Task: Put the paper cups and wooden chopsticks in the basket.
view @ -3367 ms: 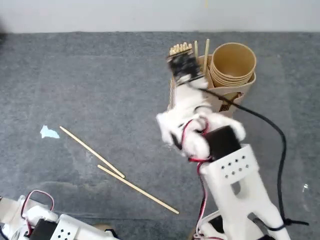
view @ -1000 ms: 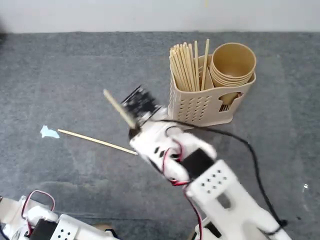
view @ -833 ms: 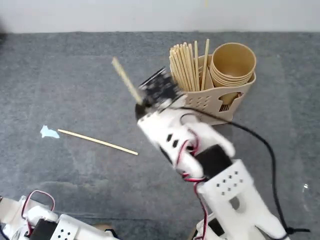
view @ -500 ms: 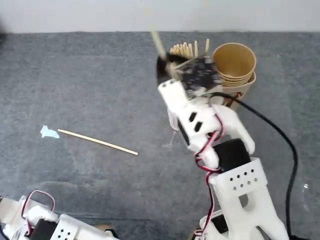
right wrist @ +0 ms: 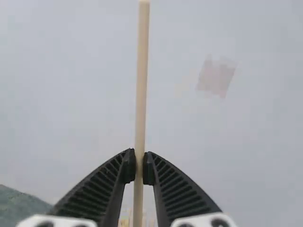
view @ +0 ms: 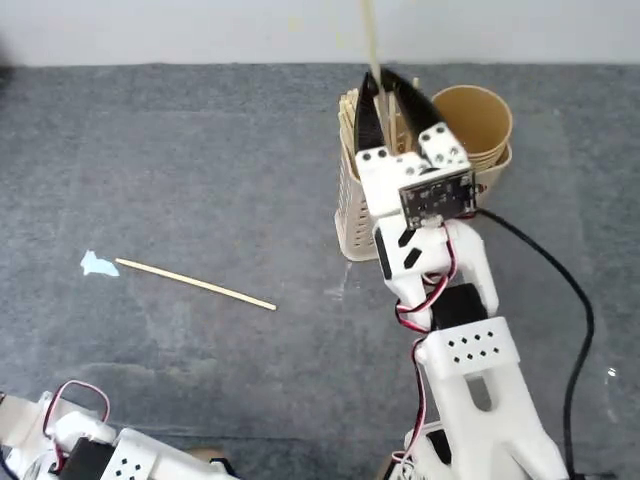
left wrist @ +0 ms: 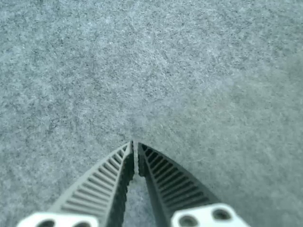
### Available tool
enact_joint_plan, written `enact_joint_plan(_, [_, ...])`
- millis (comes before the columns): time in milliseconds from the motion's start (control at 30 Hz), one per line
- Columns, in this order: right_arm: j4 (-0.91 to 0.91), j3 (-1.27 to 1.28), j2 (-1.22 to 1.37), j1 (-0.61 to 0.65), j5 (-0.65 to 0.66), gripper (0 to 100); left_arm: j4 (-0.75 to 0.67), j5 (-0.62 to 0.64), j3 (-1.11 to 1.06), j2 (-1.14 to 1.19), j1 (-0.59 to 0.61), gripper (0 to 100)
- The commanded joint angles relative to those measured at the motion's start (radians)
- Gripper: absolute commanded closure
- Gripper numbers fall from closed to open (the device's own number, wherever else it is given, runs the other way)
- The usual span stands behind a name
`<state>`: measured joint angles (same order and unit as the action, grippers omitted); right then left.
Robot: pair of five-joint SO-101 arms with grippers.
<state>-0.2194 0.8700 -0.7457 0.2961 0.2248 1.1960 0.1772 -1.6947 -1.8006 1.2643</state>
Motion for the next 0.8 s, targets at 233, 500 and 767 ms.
enact_joint_plan(233, [-0.005,0.06,-0.036,-0.013,0.011,84.7,0.003,-0.003,0.01,-0.008,0.005,99])
enact_joint_plan(500, [0.532,-0.318,-0.024,-0.004,-0.239,80.5,0.003,-0.003,0.01,-0.008,0.005,99])
enact_joint_plan(767, [0.9,-0.442,-0.022,0.266,-0.304,80.5,0.003,-0.003,0.01,-0.008,0.005,99])
